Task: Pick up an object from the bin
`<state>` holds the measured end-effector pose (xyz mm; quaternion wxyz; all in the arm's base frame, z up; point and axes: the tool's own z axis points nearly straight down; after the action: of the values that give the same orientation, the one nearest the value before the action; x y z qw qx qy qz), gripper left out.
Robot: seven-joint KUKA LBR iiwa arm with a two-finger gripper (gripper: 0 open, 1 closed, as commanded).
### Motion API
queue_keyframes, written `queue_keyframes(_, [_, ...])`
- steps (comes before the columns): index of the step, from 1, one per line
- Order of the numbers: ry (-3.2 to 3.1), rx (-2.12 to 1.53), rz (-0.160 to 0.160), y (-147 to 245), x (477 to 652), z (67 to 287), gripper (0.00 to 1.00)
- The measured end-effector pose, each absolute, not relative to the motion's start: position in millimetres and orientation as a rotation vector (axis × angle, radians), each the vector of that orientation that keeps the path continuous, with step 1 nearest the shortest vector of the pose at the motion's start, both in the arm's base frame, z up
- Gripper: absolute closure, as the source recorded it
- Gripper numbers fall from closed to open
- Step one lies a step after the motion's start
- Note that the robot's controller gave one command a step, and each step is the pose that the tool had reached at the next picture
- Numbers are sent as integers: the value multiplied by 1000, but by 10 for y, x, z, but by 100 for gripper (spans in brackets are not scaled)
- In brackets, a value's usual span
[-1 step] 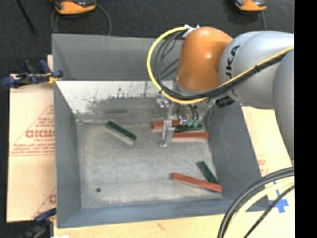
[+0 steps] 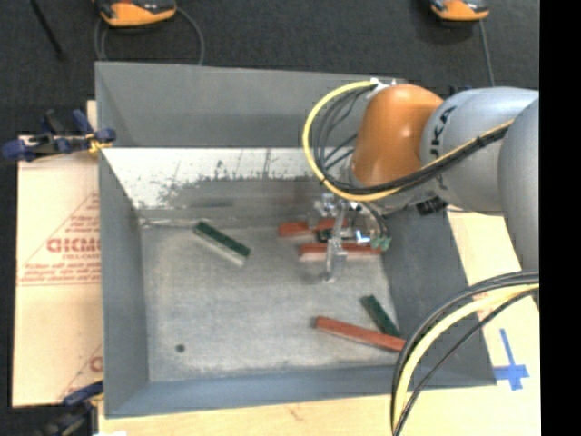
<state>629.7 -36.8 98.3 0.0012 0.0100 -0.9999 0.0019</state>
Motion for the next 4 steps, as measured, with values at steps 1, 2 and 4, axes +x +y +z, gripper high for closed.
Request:
queue_keyframes(1, [-3147,86,2,-513,6497,704,0])
queue_keyframes(2, [-3161,85,3,-509,6535,774,100])
queue_keyframes(4, [-3036,843,10,-1177,6302,2677,100])
